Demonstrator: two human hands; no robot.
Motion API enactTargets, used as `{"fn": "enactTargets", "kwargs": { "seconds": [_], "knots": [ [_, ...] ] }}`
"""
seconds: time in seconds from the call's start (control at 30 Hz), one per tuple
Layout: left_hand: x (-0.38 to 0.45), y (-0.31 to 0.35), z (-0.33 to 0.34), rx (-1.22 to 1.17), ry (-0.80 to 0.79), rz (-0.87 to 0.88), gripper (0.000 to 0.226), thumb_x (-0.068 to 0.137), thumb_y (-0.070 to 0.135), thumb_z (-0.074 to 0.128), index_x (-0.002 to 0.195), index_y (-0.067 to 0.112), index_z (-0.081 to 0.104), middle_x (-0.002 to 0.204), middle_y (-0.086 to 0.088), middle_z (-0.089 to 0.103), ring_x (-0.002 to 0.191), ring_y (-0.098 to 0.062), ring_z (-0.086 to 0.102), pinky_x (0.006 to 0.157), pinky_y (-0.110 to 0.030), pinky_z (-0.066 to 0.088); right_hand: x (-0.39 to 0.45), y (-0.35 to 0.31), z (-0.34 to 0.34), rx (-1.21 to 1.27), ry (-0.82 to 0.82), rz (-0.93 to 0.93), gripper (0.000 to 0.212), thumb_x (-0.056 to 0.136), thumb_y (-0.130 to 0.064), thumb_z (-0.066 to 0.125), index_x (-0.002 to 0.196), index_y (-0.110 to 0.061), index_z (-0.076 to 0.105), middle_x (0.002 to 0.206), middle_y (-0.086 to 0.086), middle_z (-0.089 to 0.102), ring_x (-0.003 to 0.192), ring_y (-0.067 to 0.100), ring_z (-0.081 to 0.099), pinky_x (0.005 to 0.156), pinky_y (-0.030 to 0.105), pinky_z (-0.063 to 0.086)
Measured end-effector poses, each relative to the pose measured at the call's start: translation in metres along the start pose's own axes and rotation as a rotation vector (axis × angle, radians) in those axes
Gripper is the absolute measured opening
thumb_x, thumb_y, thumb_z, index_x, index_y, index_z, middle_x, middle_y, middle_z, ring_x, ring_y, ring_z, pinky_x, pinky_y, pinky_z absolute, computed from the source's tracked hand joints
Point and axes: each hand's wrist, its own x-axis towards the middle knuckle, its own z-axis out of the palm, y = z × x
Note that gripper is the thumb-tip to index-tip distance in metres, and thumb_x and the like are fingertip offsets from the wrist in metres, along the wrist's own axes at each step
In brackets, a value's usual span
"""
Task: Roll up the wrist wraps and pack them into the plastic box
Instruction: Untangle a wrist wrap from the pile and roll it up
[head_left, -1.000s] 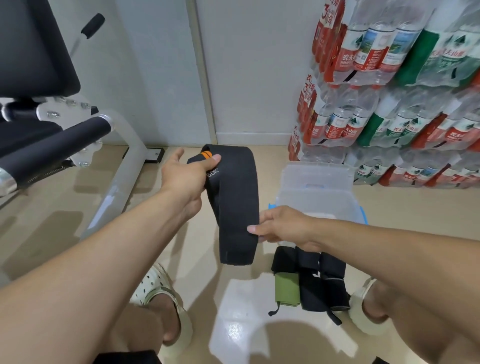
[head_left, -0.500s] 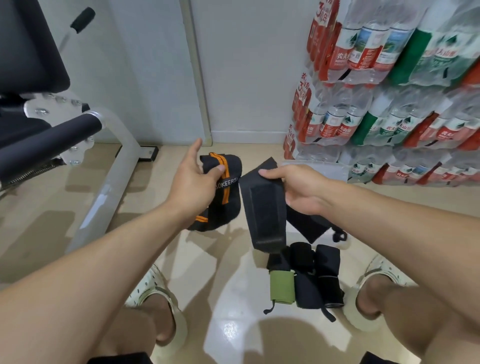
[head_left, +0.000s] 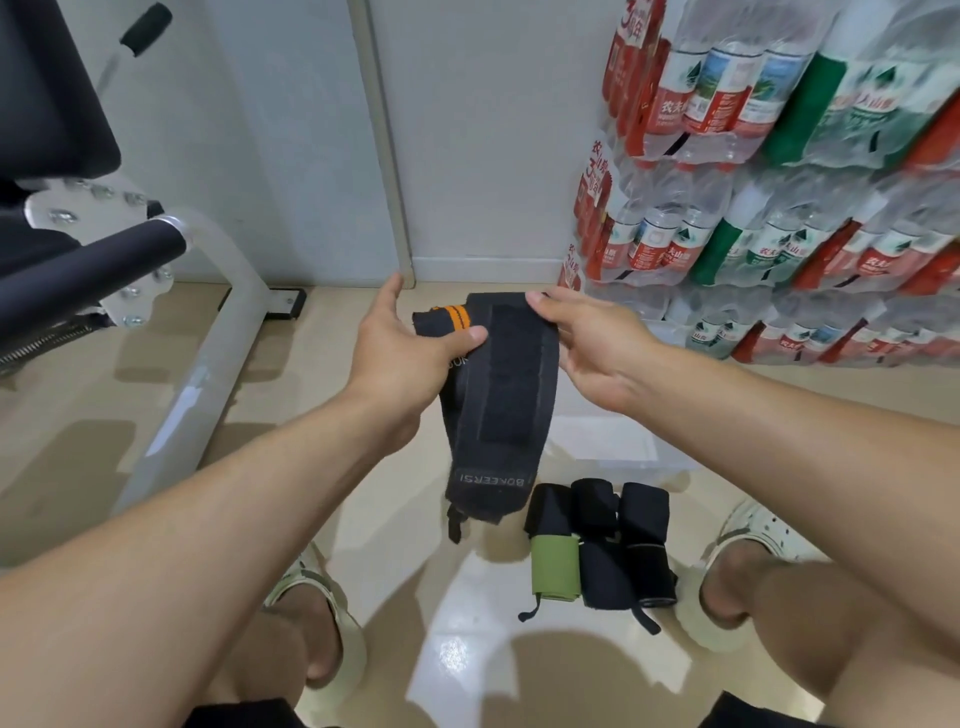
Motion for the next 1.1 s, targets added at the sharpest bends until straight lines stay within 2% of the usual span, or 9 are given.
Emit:
{"fn": "enactTargets", "kwargs": {
  "seconds": [0.17,0.3,0.4,0.5,0.6,0.73,0.87,0.93,1.1],
  "knots": [
    [0.005,0.013,-0.004,-0.258,0.138,-0.134,0.104,0.082,-0.006,0.078,0.162,0.020,0.016,0.118,-0.009,0.059,0.074,-0.017,0.074,0.056,-0.026,0.059,-0.021,0.006,-0.004,-0.466,-0.119,0.043,0.033,0.090,-0.043,0.075,0.112,-0.019,0.073,0.098,-0.005,0.078,0.091,0.014,0.073,0.081,0.030,0.057],
    [0.010,0.016,-0.015,-0.335,0.176,-0.150,0.100,0.084,-0.010,0.073,0.161,0.016,0.014,0.101,-0.007,0.064,0.064,-0.015,0.075,0.053,-0.025,0.058,-0.031,0.017,-0.004,-0.684,-0.197,0.066,0.032,0.087,-0.045,0.077,0.100,-0.017,0.069,0.103,-0.001,0.078,0.099,0.017,0.072,0.097,0.036,0.052],
    [0.013,0.016,-0.018,-0.333,0.210,-0.150,0.097,0.085,-0.009,0.072,0.160,0.015,0.016,0.100,-0.007,0.063,0.055,-0.011,0.072,0.049,-0.022,0.056,-0.034,0.024,-0.003,-0.766,-0.182,0.031,0.035,0.084,-0.034,0.083,0.104,-0.008,0.069,0.102,0.002,0.075,0.098,0.016,0.068,0.093,0.032,0.051],
    [0.016,0.016,-0.021,-0.360,0.252,-0.147,0.095,0.086,-0.008,0.072,0.160,0.014,0.017,0.109,-0.008,0.062,0.054,-0.011,0.072,0.052,-0.023,0.058,-0.034,0.034,-0.002,-0.829,-0.229,0.069,0.038,0.083,-0.032,0.085,0.109,-0.007,0.072,0.106,0.008,0.075,0.098,0.016,0.065,0.092,0.030,0.050],
    [0.022,0.014,-0.027,-0.313,0.267,-0.126,0.092,0.086,-0.004,0.074,0.159,0.016,0.021,0.117,-0.007,0.063,0.059,-0.011,0.073,0.057,-0.027,0.060,-0.033,0.040,0.001,-0.818,-0.276,0.095,0.019,0.091,-0.029,0.077,0.106,-0.017,0.073,0.107,0.001,0.076,0.104,0.016,0.067,0.097,0.033,0.047],
    [0.034,0.004,-0.042,0.006,0.364,0.044,0.089,0.089,0.006,0.074,0.159,0.023,0.022,0.124,0.000,0.061,0.110,-0.019,0.067,0.099,-0.039,0.054,-0.025,0.029,0.004,-0.752,-0.111,-0.117,0.007,0.100,-0.031,0.065,0.102,-0.026,0.061,0.104,0.003,0.076,0.096,0.024,0.073,0.087,0.042,0.060],
    [0.044,-0.001,-0.052,0.152,0.383,0.177,0.084,0.092,0.014,0.072,0.159,0.028,0.022,0.136,0.005,0.056,0.128,-0.015,0.055,0.111,-0.036,0.044,-0.018,0.008,0.000,-0.585,-0.091,-0.141,0.016,0.095,-0.030,0.073,0.103,-0.019,0.065,0.092,0.008,0.078,0.077,0.023,0.076,0.072,0.042,0.064],
    [0.046,-0.004,-0.052,0.159,0.336,0.185,0.083,0.093,0.016,0.069,0.159,0.031,0.020,0.142,0.000,0.056,0.129,-0.016,0.056,0.111,-0.039,0.045,-0.016,0.002,-0.004,-0.522,-0.166,-0.019,0.023,0.093,-0.026,0.075,0.112,-0.015,0.068,0.092,0.010,0.077,0.072,0.020,0.073,0.064,0.035,0.061],
    [0.041,-0.005,-0.044,0.261,0.234,0.251,0.081,0.092,0.024,0.065,0.158,0.035,0.019,0.136,-0.005,0.063,0.127,-0.018,0.059,0.113,-0.043,0.043,-0.015,-0.004,-0.011,-0.628,-0.534,0.270,0.047,0.087,0.006,0.072,0.125,-0.020,0.068,0.110,0.012,0.076,0.086,0.024,0.075,0.075,0.035,0.063]
  ]
}}
